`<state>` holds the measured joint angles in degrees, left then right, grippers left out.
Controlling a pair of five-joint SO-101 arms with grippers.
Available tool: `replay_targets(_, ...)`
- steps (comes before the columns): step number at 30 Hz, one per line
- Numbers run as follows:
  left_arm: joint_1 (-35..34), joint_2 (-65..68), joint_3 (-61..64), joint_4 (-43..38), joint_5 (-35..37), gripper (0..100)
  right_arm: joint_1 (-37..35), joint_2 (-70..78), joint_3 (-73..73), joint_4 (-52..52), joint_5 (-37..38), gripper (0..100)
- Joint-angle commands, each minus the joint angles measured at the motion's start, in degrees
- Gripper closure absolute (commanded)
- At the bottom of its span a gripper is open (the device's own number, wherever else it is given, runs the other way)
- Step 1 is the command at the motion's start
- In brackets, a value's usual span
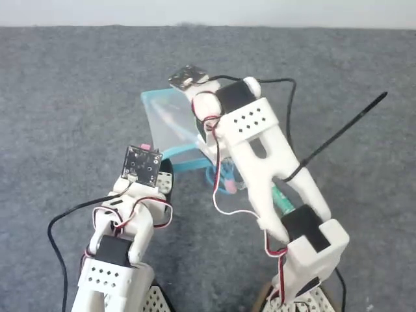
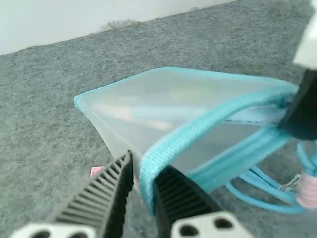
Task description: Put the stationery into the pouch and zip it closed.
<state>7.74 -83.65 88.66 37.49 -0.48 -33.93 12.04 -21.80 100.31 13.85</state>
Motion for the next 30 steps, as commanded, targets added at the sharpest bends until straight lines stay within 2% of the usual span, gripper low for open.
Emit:
replay_targets(1, 0.79, -1.05, -1.45, -1.49, 0.0, 99, -2.15, -1.45, -5.19, 0.4, -0.62, 81.6)
replay_targets(6, 0.7, -1.05, -1.45, -1.58, -0.09, 99, -1.98, -1.45, -6.77, -5.05, -0.62, 80.4)
replay_targets(12, 0.35, -1.05, -0.84, -1.49, -0.09, 99, -2.07, -1.45, -6.77, -12.79, -4.4, 80.4)
replay_targets(18, 0.35, -1.05, -0.66, -1.58, -1.41, 99, -2.24, -7.43, -6.33, -12.7, -4.57, 80.4)
replay_targets(26, 0.35, -1.05, -0.57, -1.58, -1.41, 99, -1.1, -19.03, -6.33, -6.99, -4.04, 80.5)
replay_targets(30, 0.35, -1.05, -0.48, -1.41, -1.41, 99, -0.75, -25.01, 0.09, -8.22, -2.73, 80.5)
